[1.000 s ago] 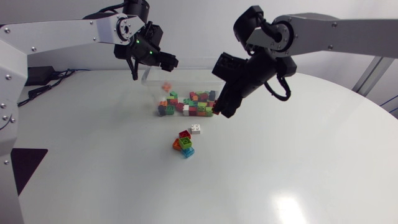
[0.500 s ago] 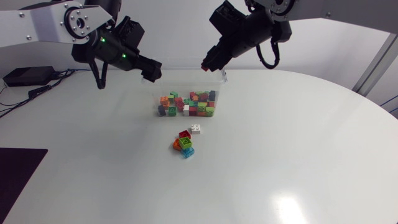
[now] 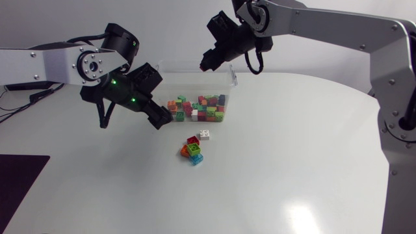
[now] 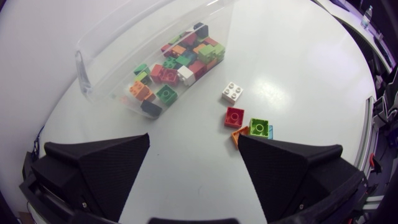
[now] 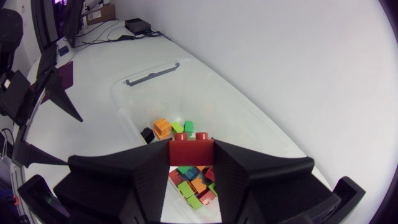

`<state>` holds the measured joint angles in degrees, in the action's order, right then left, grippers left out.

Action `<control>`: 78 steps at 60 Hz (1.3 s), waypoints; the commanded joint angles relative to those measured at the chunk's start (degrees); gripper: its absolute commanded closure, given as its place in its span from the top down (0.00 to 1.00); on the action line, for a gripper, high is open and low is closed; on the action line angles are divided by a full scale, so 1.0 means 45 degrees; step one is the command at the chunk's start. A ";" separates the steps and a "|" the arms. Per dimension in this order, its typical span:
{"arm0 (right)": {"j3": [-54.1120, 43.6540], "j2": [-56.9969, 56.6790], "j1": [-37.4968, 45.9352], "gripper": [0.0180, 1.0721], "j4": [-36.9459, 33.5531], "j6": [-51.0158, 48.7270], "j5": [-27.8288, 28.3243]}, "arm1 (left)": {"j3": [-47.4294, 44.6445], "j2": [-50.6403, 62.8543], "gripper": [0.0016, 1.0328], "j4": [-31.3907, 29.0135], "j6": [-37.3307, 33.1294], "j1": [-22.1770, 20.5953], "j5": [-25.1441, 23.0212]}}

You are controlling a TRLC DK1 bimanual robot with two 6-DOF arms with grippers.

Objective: Place the duplo bricks in the container

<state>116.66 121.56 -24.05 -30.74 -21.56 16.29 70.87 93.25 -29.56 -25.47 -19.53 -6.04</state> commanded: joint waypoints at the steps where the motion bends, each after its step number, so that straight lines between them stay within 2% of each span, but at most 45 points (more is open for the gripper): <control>1: 0.0521 0.0624 0.0209 0.28 0.0386 0.0475 0.0012 | -0.0495 -0.0059 0.96 0.0104 -0.0609 0.0004 -0.0259; 16: 0.1614 0.2011 0.0365 0.30 0.1597 0.1315 -0.0281 | -0.0691 0.0488 0.95 0.0183 -0.2210 -0.0406 -0.0884; 19: 0.2044 0.2284 0.0365 0.42 0.1597 0.1354 -0.0418 | -0.0671 0.0742 0.95 0.0183 -0.2601 -0.0523 -0.0981; 20: 0.2220 0.2382 0.0345 0.58 0.1597 0.1393 -0.0535 | -0.0651 0.0781 0.95 0.0183 -0.2620 -0.0543 -0.1001; 22: 0.2454 0.2460 0.0326 0.81 0.1539 0.1393 -0.0672 | -0.0534 0.1133 0.95 0.0163 -0.2698 -0.0621 -0.1196; 23: 0.2493 0.2479 0.0306 0.88 0.1519 0.1393 -0.0730 | -0.0495 0.1289 0.95 0.0163 -0.2737 -0.0699 -0.1294; 25: 0.2532 0.2440 0.0267 0.95 0.1480 0.1393 -0.0808 | -0.0456 0.1426 0.95 0.0163 -0.2757 -0.0797 -0.1313; 33: 0.1731 0.1483 0.0287 0.95 0.1519 0.1393 -0.0808 | -0.0280 0.2207 0.95 0.0085 -0.2855 -0.1383 -0.1313; 38: 0.0481 0.0468 0.0326 0.95 0.1812 0.1393 -0.0808 | 0.0188 0.2578 0.95 -0.0267 -0.2835 -0.1578 -0.1450; 49: -0.3190 -0.2091 0.0423 0.95 0.2574 0.1276 -0.0808 | 0.0891 0.3398 0.94 -0.0638 -0.2640 -0.1930 -0.1528; 58: -0.6140 -0.4122 0.0462 0.95 0.3160 0.1315 -0.0769 | 0.1282 0.3887 0.90 -0.0794 -0.2464 -0.2047 -0.1528; 67: -0.8737 -0.5782 0.0306 0.95 0.3472 0.1393 -0.0769 | 0.1575 0.4336 0.79 -0.0989 -0.2347 -0.2223 -0.1528; 71: -0.9772 -0.6407 0.0228 0.95 0.3628 0.1393 -0.0750 | 0.1653 0.4473 0.78 -0.1048 -0.2327 -0.2242 -0.1528; 75: -1.0417 -0.6759 0.0189 0.95 0.3804 0.1413 -0.0750 | 0.1712 0.4609 0.69 -0.1067 -0.2308 -0.2242 -0.1528; 78: -1.0847 -0.6876 0.0189 0.95 0.3824 0.1393 -0.0750 | 0.1751 0.4805 0.59 -0.1087 -0.2230 -0.2281 -0.1528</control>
<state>70.98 92.29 -22.74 -14.52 -16.45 13.04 77.23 112.53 -33.61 -36.03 -29.30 -12.21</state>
